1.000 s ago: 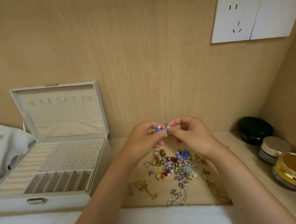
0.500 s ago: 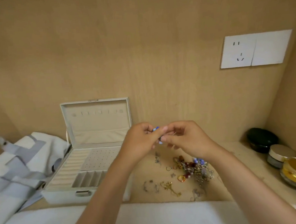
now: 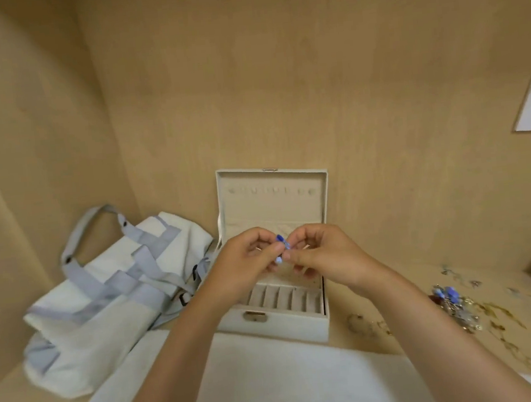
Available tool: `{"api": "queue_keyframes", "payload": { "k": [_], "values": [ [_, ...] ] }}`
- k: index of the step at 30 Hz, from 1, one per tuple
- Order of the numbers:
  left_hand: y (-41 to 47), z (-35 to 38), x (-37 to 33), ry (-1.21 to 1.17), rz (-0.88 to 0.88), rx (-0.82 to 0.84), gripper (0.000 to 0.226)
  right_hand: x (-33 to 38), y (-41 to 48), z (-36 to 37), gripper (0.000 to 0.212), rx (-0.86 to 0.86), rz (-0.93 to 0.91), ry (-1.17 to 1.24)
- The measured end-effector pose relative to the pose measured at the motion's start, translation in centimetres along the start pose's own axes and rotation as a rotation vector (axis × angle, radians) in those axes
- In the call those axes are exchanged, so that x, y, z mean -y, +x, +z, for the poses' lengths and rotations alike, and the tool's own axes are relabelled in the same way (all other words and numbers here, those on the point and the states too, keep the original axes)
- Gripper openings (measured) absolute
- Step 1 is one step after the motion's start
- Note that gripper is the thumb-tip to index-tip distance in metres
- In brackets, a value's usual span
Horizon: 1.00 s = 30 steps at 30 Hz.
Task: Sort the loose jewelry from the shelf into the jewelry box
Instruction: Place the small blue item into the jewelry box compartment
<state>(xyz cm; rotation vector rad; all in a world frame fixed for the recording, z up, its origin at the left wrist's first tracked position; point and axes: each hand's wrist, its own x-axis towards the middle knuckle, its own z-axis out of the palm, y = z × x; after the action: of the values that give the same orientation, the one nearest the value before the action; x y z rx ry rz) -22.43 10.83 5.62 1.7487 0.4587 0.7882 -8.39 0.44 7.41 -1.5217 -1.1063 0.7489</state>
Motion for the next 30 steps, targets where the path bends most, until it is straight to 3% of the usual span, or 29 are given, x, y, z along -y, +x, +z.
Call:
{"api": "queue_keyframes", "payload": {
  "k": [4, 6, 9, 12, 15, 19, 23, 25, 30],
  "values": [
    [-0.4, -2.6, 1.4, -0.012, -0.009, -0.021, 0.001, -0.1, 1.1, 2.3, 0.019, 0.137, 0.064, 0.137],
    [-0.4, -3.6, 2.1, -0.019, -0.027, -0.032, 0.006, -0.5, 1.8, 3.2, 0.023, 0.131, 0.078, 0.179],
    [-0.4, -4.7, 3.1, -0.049, -0.057, -0.023, 0.017, -1.0, 2.9, 4.0, 0.009, 0.106, 0.116, 0.212],
    [-0.2, -5.4, 4.4, -0.002, -0.076, -0.006, 0.020, -1.3, 4.0, 4.3, 0.020, 0.133, 0.119, 0.264],
    [-0.2, -5.8, 5.2, 0.153, -0.040, -0.036, 0.026, -1.4, 4.6, 4.7, 0.025, 0.131, 0.068, 0.216],
    [-0.2, -6.0, 5.8, 0.158, -0.013, -0.139, 0.015, -2.1, 4.8, 5.5, 0.018, 0.137, 0.049, 0.154],
    [-0.5, -6.1, 6.0, 0.058, -0.096, -0.058, 0.016, -2.6, 5.1, 5.3, 0.016, 0.149, 0.045, 0.077],
    [-0.6, -6.4, 6.1, 0.017, -0.104, -0.056, 0.023, -2.8, 5.3, 5.0, 0.015, 0.141, 0.039, 0.049],
    [-0.5, -6.5, 6.2, -0.055, -0.083, -0.068, 0.016, -2.7, 5.1, 5.1, 0.020, 0.189, 0.027, 0.047]
  ]
}}
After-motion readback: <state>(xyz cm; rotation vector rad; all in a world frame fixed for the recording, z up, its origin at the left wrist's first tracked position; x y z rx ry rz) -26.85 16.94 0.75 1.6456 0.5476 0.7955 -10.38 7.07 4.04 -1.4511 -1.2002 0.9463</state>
